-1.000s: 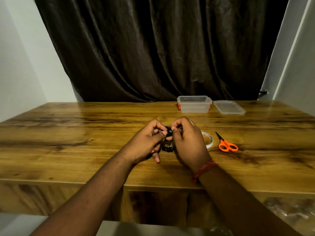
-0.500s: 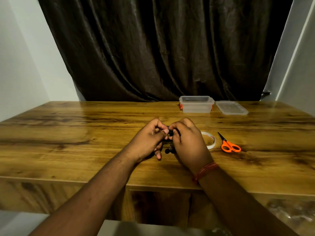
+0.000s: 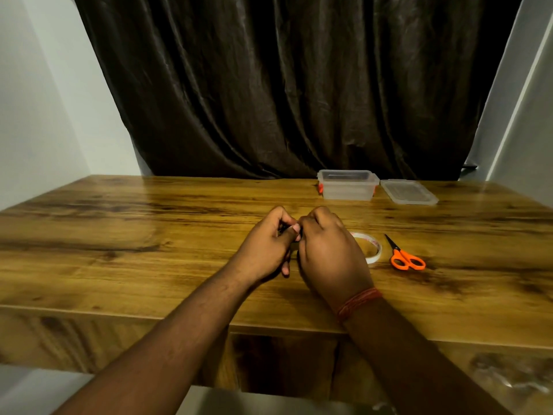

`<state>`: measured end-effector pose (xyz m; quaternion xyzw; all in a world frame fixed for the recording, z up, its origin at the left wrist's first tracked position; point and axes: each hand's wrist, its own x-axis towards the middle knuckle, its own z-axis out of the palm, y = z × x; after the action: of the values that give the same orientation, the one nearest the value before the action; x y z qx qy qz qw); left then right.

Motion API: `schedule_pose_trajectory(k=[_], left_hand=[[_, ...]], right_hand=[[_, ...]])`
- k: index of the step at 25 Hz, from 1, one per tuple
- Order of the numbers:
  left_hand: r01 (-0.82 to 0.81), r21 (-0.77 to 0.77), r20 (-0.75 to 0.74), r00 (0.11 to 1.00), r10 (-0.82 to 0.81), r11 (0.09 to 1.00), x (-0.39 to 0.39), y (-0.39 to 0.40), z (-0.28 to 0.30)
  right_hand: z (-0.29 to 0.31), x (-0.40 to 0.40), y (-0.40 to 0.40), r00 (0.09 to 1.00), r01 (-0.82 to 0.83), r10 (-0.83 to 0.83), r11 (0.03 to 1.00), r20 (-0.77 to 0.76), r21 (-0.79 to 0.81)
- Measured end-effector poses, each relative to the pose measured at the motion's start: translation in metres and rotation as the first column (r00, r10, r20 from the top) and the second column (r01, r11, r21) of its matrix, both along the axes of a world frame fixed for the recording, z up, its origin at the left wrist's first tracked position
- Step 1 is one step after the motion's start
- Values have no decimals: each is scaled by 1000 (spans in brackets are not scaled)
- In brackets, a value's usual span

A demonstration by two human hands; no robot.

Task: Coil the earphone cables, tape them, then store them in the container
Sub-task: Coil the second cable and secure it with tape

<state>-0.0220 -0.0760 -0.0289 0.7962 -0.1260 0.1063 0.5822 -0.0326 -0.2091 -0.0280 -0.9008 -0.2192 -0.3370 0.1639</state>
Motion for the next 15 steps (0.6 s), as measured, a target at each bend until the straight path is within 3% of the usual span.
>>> schedule_pose_trajectory(k=[10,15], left_hand=[[32,-199,-31,999,-39,980,-1,-2,3],[88,-365,-68,990,-120,927,-3,1,8]], right_hand=[[-1,1,2,999,-34,34,999,18,18],[0,0,-1,996,-88,89,994,-17,60]])
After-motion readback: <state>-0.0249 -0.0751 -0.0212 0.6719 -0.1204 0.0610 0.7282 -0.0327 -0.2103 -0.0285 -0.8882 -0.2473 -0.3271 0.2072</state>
